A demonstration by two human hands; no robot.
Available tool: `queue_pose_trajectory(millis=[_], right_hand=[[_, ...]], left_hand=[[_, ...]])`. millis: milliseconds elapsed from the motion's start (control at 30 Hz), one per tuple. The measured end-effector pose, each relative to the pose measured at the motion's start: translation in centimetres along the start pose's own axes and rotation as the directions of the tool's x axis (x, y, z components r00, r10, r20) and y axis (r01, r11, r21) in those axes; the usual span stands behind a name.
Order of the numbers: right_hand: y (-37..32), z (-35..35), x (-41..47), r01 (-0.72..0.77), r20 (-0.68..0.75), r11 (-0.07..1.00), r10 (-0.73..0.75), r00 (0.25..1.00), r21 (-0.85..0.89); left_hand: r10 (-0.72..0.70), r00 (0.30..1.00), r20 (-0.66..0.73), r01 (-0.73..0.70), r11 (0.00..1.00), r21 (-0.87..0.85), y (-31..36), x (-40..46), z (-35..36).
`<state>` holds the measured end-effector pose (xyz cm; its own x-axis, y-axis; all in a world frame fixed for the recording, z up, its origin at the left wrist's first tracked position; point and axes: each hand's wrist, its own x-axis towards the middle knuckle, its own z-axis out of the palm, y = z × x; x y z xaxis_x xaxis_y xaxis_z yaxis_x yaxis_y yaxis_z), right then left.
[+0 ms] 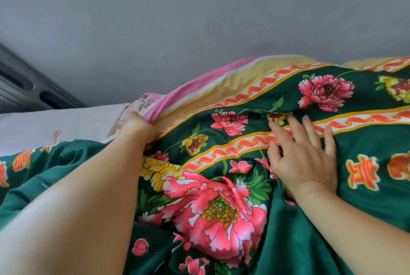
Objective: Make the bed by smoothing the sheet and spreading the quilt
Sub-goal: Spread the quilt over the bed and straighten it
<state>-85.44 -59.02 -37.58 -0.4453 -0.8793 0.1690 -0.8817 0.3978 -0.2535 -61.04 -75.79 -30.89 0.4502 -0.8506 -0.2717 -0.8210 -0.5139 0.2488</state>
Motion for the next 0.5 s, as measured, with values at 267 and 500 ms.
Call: queue_pose_trajectory(millis=[267,500], right_hand=[[-0.1,0.0,-0.1,0.018,-0.066,1.0,-0.018,0.998,-0.001],[-0.3,-0.4,-0.3,0.009,-0.05,1.0,-0.01,0.999,-0.014]], left_hand=[[-0.012,0.926,-0.377,-0.123,0.935,-0.333,-0.1,-1.8,-0.1],[0.41,0.675,-0.613,-0.571,0.817,-0.083,9.0,-3.1,-6.7]])
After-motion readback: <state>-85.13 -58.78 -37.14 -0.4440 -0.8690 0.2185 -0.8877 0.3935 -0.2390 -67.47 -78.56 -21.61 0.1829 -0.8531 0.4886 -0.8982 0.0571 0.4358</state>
